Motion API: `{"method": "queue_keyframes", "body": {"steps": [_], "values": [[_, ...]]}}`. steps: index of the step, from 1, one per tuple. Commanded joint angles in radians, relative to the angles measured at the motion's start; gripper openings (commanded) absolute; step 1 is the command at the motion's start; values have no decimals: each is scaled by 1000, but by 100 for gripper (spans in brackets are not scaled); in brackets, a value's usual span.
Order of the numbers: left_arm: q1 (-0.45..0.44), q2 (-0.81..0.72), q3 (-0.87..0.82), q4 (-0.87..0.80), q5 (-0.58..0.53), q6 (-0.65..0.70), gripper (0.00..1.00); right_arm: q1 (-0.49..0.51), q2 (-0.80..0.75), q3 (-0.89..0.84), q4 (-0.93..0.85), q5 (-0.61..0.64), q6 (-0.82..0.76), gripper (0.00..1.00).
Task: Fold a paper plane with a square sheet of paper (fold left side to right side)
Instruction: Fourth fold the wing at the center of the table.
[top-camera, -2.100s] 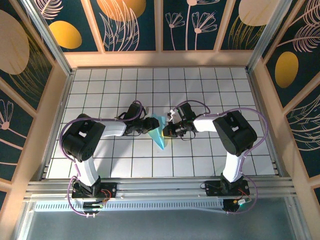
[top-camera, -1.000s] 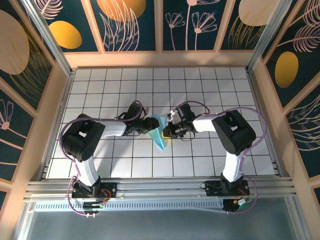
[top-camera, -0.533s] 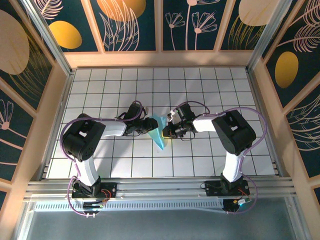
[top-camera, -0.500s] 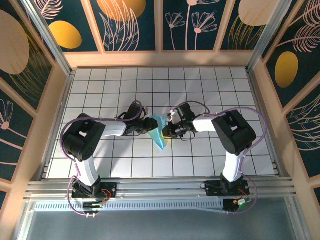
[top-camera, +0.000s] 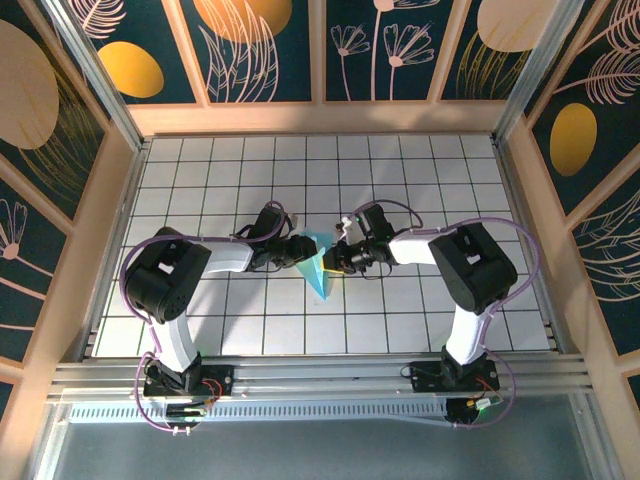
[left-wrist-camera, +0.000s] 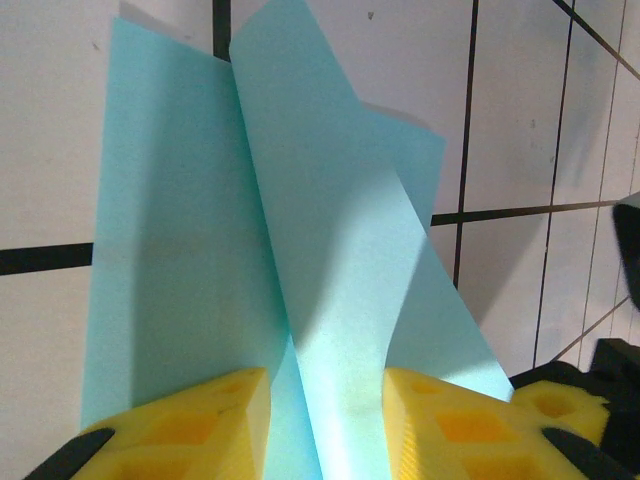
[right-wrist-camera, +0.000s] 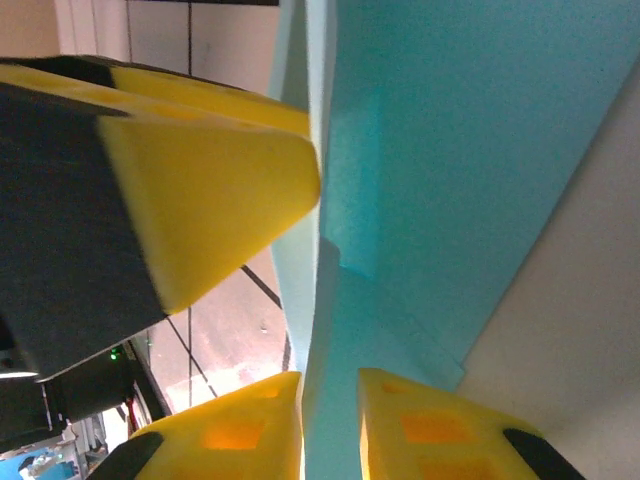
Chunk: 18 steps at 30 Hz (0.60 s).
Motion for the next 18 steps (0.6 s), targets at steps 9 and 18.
{"method": "queue_keyframes", "body": {"steps": [9, 18], "values": [[1, 42, -11, -70, -49, 22, 35, -6, -23, 11, 31, -25, 9, 30], [1, 39, -11, -71, -49, 25, 35, -40, 12, 30, 26, 14, 4, 28]]}}
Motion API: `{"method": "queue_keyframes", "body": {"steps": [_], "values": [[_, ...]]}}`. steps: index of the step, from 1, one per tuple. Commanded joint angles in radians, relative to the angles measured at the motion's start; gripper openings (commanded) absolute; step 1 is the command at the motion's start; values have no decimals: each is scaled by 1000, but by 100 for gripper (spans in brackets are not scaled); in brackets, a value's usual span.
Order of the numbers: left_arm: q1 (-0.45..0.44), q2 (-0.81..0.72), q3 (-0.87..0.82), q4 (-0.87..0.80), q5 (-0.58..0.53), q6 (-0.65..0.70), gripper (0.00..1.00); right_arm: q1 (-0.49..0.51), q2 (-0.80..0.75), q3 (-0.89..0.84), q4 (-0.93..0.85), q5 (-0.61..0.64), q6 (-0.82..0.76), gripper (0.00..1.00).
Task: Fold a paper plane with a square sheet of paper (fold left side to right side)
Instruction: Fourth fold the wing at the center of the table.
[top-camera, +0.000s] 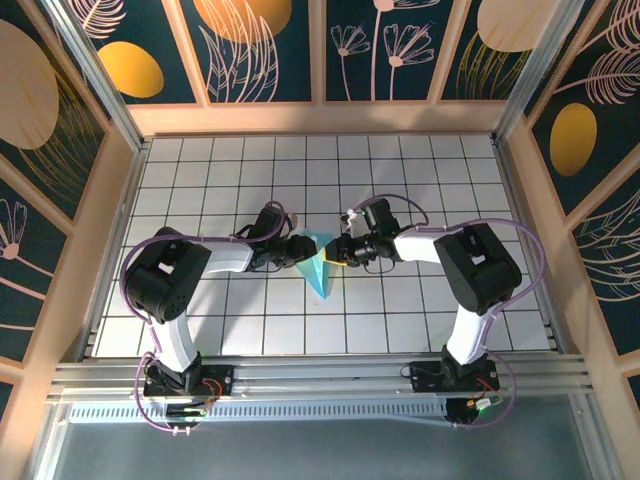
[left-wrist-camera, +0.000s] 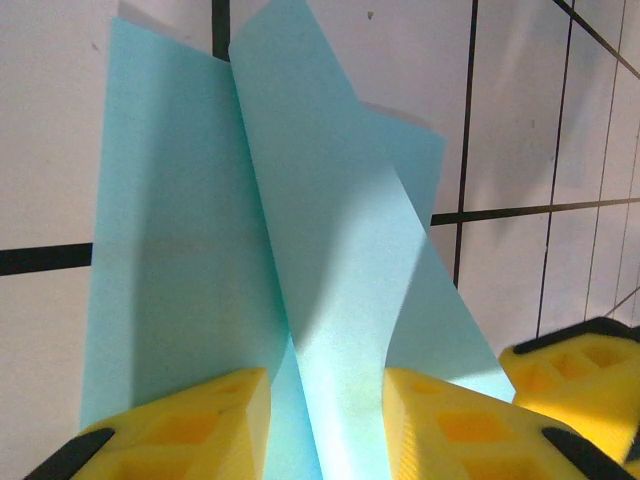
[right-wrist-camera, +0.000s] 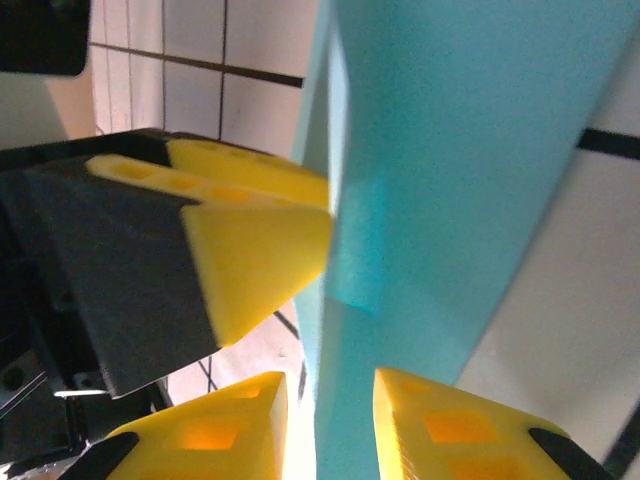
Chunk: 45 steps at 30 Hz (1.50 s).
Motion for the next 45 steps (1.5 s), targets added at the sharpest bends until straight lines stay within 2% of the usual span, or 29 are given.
{"method": "queue_keyframes", "body": {"steps": [1, 15, 24, 33, 45], "values": [[2, 39, -11, -71, -49, 25, 35, -1, 20, 22, 4, 11, -5, 28], [1, 37, -13, -72, -50, 25, 35, 4, 37, 41, 26, -14, -5, 27], [1, 34, -10, -75, -49, 27, 35, 10, 56, 53, 20, -13, -11, 17], [1, 34, -14, -76, -51, 26, 35, 13, 66, 57, -8, -2, -23, 1], [1, 34, -13, -76, -52, 26, 35, 18, 84, 66, -65, 50, -47, 0]]}}
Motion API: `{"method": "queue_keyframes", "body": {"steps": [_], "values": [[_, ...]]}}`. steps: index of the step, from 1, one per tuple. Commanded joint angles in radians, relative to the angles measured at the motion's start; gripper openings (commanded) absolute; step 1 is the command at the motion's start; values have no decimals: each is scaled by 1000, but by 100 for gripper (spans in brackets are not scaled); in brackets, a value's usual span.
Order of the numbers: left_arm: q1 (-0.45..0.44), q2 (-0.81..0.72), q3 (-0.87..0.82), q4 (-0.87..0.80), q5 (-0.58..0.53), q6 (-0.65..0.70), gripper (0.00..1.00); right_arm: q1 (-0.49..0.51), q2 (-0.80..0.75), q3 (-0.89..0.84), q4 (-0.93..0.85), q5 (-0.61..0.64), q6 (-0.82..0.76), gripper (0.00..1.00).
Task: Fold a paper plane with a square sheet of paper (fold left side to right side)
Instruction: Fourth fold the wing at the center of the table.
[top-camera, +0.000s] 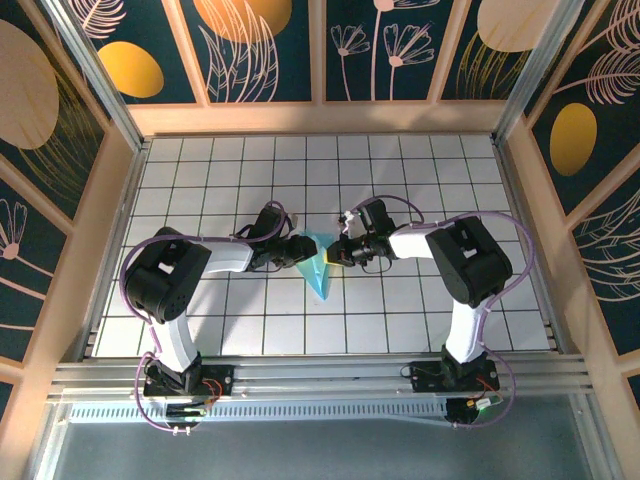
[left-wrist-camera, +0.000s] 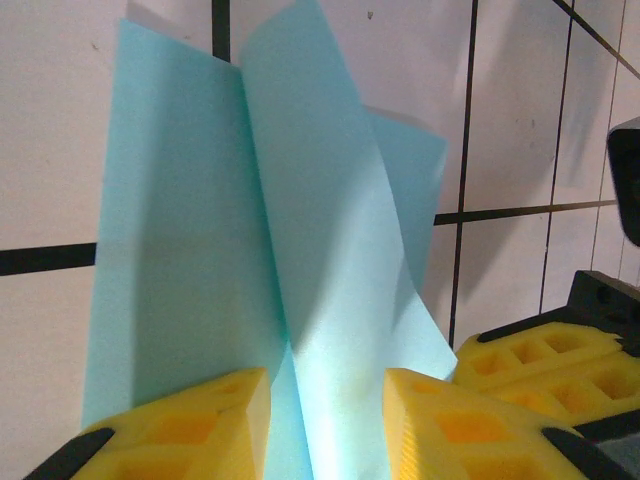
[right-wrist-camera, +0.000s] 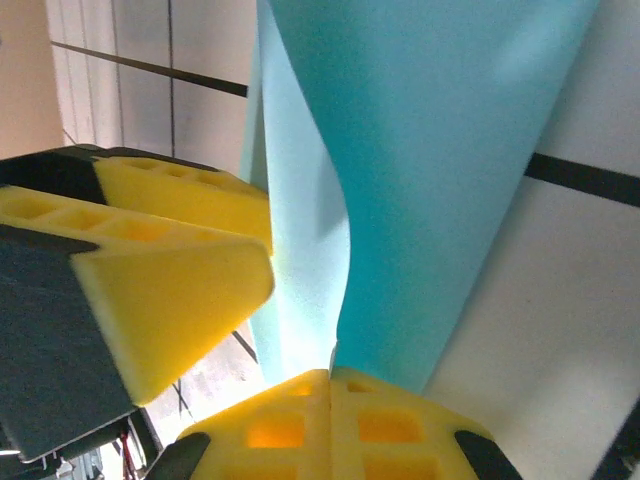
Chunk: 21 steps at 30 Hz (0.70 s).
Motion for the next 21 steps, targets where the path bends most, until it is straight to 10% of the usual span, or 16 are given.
{"method": "queue_keyframes", "body": {"steps": [1, 21], "values": [[1, 34, -14, -76, -52, 26, 35, 11, 17, 30, -48, 28, -34, 0], [1, 35, -14, -74, -52, 27, 35, 15, 31, 56, -104, 79, -60, 0]]}}
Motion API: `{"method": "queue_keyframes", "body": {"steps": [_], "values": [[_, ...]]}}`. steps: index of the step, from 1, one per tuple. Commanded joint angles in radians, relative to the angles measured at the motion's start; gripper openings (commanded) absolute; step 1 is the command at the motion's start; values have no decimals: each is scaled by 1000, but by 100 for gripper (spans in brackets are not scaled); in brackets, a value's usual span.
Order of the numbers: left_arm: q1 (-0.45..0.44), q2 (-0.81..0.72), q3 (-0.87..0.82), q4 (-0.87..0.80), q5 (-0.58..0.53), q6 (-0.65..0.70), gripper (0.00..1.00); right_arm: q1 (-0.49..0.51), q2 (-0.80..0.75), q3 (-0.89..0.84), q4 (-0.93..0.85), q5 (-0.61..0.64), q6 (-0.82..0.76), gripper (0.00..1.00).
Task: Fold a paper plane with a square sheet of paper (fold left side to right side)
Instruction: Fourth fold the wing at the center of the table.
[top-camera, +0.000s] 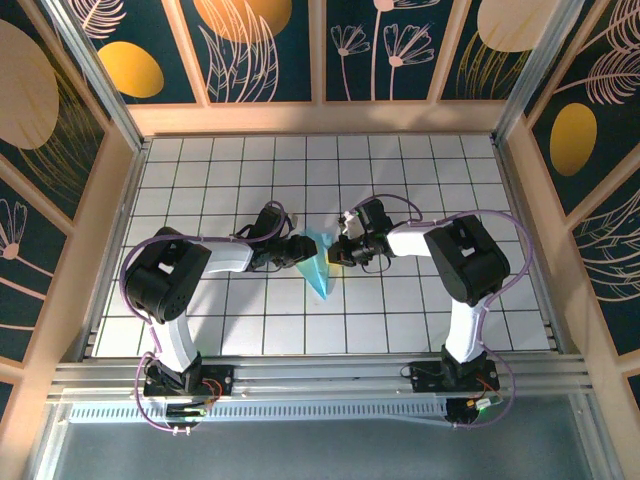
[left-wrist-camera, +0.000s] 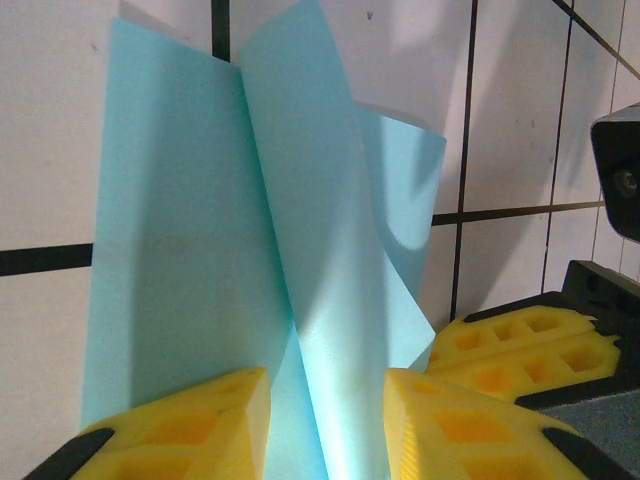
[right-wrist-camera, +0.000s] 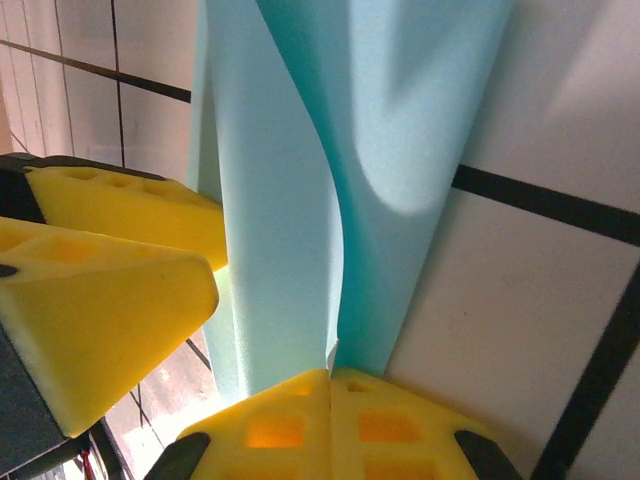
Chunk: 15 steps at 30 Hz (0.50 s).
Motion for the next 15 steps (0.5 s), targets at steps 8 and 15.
{"method": "queue_keyframes", "body": {"steps": [8, 15], "values": [[2, 35, -13, -72, -49, 27, 35, 10, 34, 31, -46, 25, -28, 0], [1, 23, -10, -68, -41, 26, 40, 10, 55, 34, -75, 53, -37, 0]]}}
